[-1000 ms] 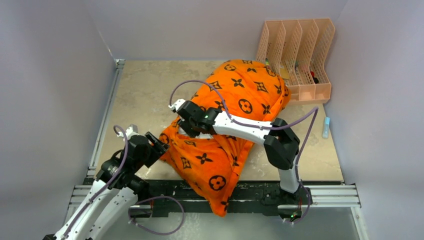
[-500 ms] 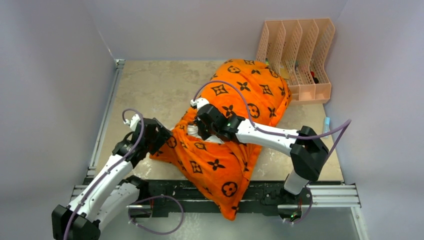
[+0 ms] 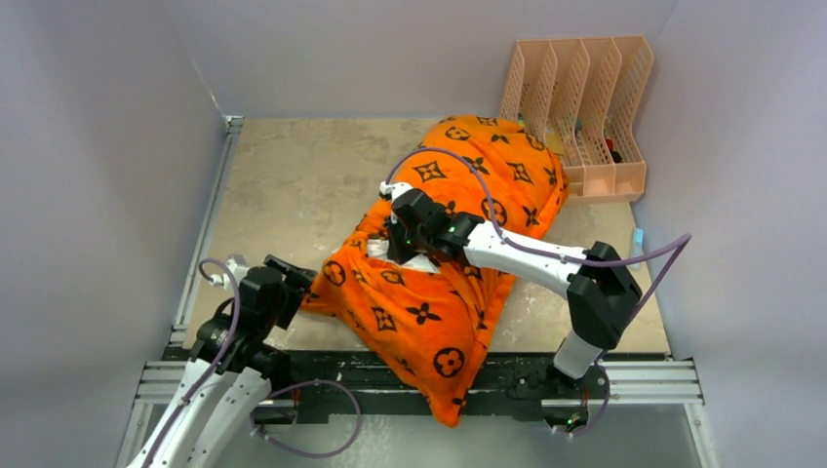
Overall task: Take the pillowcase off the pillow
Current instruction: Remove the pillow from the pillowcase.
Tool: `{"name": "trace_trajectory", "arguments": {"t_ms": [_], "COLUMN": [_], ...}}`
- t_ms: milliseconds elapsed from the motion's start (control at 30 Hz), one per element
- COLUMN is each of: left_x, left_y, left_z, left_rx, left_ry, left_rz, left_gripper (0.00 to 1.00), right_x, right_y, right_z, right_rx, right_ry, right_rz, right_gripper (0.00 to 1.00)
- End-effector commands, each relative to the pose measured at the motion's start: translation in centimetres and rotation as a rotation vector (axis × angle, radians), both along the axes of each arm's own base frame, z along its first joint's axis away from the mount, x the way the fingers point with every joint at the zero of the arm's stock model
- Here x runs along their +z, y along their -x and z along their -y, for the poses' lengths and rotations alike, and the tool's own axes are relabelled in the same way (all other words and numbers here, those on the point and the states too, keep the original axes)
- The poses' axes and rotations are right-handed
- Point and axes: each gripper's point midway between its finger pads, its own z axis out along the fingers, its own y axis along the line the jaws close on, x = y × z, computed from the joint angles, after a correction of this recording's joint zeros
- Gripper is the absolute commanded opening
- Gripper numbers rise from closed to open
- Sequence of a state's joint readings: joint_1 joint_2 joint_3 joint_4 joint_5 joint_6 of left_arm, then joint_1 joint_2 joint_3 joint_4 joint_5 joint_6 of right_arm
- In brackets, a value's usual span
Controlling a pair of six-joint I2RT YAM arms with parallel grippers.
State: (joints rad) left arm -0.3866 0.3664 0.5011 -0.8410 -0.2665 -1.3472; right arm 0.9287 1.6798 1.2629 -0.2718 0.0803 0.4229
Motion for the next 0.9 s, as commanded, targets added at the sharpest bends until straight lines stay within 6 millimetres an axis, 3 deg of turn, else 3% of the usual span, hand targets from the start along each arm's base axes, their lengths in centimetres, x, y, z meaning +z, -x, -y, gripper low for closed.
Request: {"name": "trace_trajectory", "arguments": {"t_ms": [0, 167, 400, 467, 500, 567, 667, 700, 767, 867], "left_x": [-2.7, -2.3, -6.8, -6.5, -6.1, -4.6, -2.9, -2.4, -1.7, -0.9], "left_y": [1.9, -1.4, -3.8, -4.7, -5.1, -6.2, -7.1, -7.3, -7.3, -7.2], "left_z": [-2.6, 0.1, 3.2, 4.4, 4.8, 5.2, 5.9, 6.2, 6.9, 8.0], "left_rx": [0.142, 0.119, 0.1, 0.072, 0.065, 0.041, 0.003, -0.012, -0.073, -0.163], "left_ry": [-0.065, 0.084, 0.274, 0.357, 0.382, 0.399, 0.407, 0.41, 0.387, 0.365], "left_rz": [-0.15, -0.036, 0.013, 0.075, 0.102, 0.173, 0.229, 0.238, 0.257, 0.274], "left_gripper": [0.81, 0.82, 0.84, 0.84, 0.8, 0.58, 0.1, 0.0, 0.0, 0.0], "right_x": [-2.8, -2.2, -1.0, -0.5, -0.2, 0.4, 1.7, 2.3, 4.5, 8.5], "right_y": [-3.0, -3.0, -2.9, -2.8, -2.8, -3.0, -2.0, -1.4, -0.4, 1.8], "right_z": [9.4, 8.4, 7.8, 7.5, 7.3, 6.9, 5.6, 5.2, 4.1, 1.6], "right_rx": [-0.197, -0.179, -0.163, -0.152, -0.141, -0.125, -0.052, -0.024, 0.053, 0.216], "right_ry": [0.255, 0.192, 0.152, 0.139, 0.131, 0.116, 0.062, 0.043, -0.021, -0.103], "right_rz": [-0.066, -0.087, -0.082, -0.081, -0.085, -0.07, -0.058, -0.048, -0.028, 0.035], "right_gripper": [0.0, 0.0, 0.0, 0.0, 0.0, 0.0, 0.0, 0.0, 0.04, 0.25]}}
